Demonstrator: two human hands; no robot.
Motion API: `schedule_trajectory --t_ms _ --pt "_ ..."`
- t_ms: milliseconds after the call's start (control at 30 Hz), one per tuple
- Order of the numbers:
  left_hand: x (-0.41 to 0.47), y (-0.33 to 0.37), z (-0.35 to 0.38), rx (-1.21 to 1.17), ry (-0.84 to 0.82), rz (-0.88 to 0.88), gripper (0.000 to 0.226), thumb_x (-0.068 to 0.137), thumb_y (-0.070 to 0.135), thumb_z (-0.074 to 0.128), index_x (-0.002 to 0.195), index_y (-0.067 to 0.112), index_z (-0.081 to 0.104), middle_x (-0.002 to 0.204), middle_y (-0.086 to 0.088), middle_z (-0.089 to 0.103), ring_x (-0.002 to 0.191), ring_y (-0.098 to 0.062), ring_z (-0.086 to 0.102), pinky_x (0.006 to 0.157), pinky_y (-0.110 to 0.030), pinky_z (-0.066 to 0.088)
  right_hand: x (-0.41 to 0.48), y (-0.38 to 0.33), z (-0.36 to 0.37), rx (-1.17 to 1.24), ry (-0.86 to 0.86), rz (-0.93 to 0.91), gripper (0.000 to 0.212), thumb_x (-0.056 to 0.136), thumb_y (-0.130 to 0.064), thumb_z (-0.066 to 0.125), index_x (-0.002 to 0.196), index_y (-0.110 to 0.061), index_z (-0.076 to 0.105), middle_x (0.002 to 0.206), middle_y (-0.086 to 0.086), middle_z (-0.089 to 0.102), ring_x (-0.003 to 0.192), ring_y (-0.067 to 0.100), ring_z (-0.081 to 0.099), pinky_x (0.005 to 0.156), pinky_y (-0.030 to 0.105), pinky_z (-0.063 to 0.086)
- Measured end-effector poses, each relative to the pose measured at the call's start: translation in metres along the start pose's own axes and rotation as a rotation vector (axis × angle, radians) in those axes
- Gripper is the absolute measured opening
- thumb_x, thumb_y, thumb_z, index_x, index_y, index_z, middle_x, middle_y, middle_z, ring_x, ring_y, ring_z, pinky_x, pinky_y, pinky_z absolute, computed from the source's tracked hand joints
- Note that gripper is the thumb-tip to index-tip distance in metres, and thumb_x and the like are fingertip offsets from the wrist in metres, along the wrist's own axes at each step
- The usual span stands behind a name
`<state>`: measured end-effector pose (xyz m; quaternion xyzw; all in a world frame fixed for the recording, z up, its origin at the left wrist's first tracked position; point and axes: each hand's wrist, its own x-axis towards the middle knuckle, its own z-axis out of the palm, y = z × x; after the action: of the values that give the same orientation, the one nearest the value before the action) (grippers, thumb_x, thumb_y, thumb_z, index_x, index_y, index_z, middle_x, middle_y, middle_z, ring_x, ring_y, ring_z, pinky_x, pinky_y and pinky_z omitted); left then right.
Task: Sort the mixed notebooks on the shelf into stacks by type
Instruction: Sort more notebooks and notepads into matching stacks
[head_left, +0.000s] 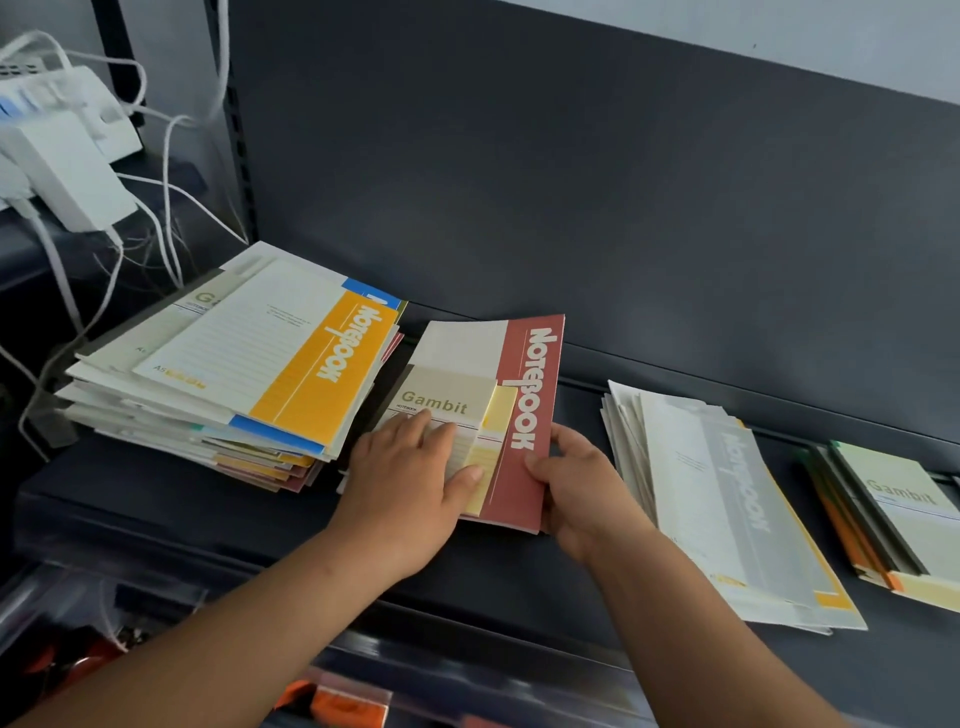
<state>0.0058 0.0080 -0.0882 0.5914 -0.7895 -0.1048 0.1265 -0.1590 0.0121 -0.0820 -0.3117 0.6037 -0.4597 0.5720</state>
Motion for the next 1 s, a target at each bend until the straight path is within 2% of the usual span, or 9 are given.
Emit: schedule_trajectory --t_ms 167,267,333,467,600,667,733,800,1000 --pt "0.003 0.013 -0.014 -0.104 0.101 0.077 0.053 0.098 0.051 0.028 0.143 0.024 0.033 0.144 0.006 0.041 0.134 -0.014 0.034 0.113 -0.038 0.028 -0.009 -0.008 -0.018 -0.005 0.022 -0.073 0.024 0.103 -0.013 0.046 0.120 -0.025 0.058 0.099 -0.002 0.076 0.088 0.017 0.074 0.064 0.036 0.060" --pt "0.009 0.020 -0.032 -0.215 0.211 0.078 0.041 0.101 0.038 0.035 0.138 0.021 0.040 0.134 0.006 0.049 0.119 -0.009 0.044 0.097 -0.025 0.039 -0.016 -0.016 -0.031 0.031 0.031 -0.086 0.026 0.103 -0.010 0.044 0.115 -0.025 0.061 0.098 -0.001 0.077 0.091 0.020 0.074 0.073 0.042 0.061" --pt "0.014 0.025 -0.044 -0.290 0.232 0.042 0.039 0.102 0.032 0.036 0.139 0.021 0.039 0.133 0.005 0.050 0.108 -0.004 0.042 0.083 -0.020 0.039 -0.020 -0.021 -0.041 0.069 0.034 -0.084 0.028 0.103 -0.007 0.042 0.115 -0.023 0.062 0.100 0.001 0.077 0.093 0.022 0.074 0.076 0.044 0.060" --pt "0.024 0.035 -0.054 -0.510 0.059 -0.124 0.047 0.102 0.034 0.036 0.147 0.025 0.029 0.142 0.003 0.043 0.116 -0.015 0.048 0.087 -0.033 0.048 -0.028 -0.030 -0.065 0.135 0.049 -0.069 0.030 0.103 -0.004 0.040 0.120 -0.019 0.061 0.102 0.004 0.077 0.092 0.023 0.074 0.069 0.039 0.060" --pt "0.027 0.053 -0.041 -0.815 -0.107 -0.179 0.031 0.098 0.025 0.043 0.128 0.025 0.049 0.117 0.006 0.060 0.097 -0.011 0.058 0.070 -0.028 0.048 -0.040 -0.033 -0.088 0.140 0.061 -0.083 0.034 0.104 -0.004 0.038 0.126 -0.019 0.059 0.105 0.006 0.076 0.094 0.025 0.073 0.060 0.035 0.058" --pt "0.028 0.063 -0.036 -0.926 -0.157 -0.227 0.026 0.095 0.018 0.044 0.119 0.020 0.055 0.109 0.004 0.064 0.095 -0.013 0.060 0.066 -0.028 0.048 -0.044 -0.034 -0.100 0.146 0.070 -0.091 0.033 0.104 -0.005 0.037 0.124 -0.020 0.060 0.104 0.005 0.076 0.092 0.024 0.074 0.064 0.039 0.060" --pt "0.030 0.072 -0.036 -1.057 -0.216 -0.307 0.022 0.094 0.011 0.046 0.112 0.009 0.059 0.106 -0.005 0.067 0.094 -0.020 0.063 0.068 -0.034 0.052 -0.048 -0.034 -0.111 0.158 0.086 -0.088 0.032 0.104 -0.006 0.037 0.120 -0.021 0.061 0.101 0.003 0.077 0.088 0.021 0.075 0.067 0.040 0.060" --pt "0.033 0.081 -0.034 -1.136 -0.260 -0.329 0.022 0.093 0.006 0.046 0.109 0.005 0.060 0.106 -0.009 0.068 0.098 -0.026 0.064 0.079 -0.042 0.055 -0.053 -0.034 -0.122 0.149 0.114 -0.094 0.032 0.104 -0.007 0.039 0.118 -0.023 0.062 0.102 0.002 0.077 0.089 0.020 0.074 0.071 0.040 0.060" --pt "0.029 0.119 -0.013 -1.187 -0.259 -0.179 0.022 0.094 0.006 0.054 0.105 0.024 0.059 0.104 0.004 0.069 0.101 -0.018 0.063 0.091 -0.040 0.051 -0.067 -0.033 -0.152 -0.059 0.303 -0.200 0.029 0.104 -0.018 0.044 0.126 -0.025 0.061 0.107 -0.002 0.075 0.097 0.022 0.073 0.086 0.046 0.058"
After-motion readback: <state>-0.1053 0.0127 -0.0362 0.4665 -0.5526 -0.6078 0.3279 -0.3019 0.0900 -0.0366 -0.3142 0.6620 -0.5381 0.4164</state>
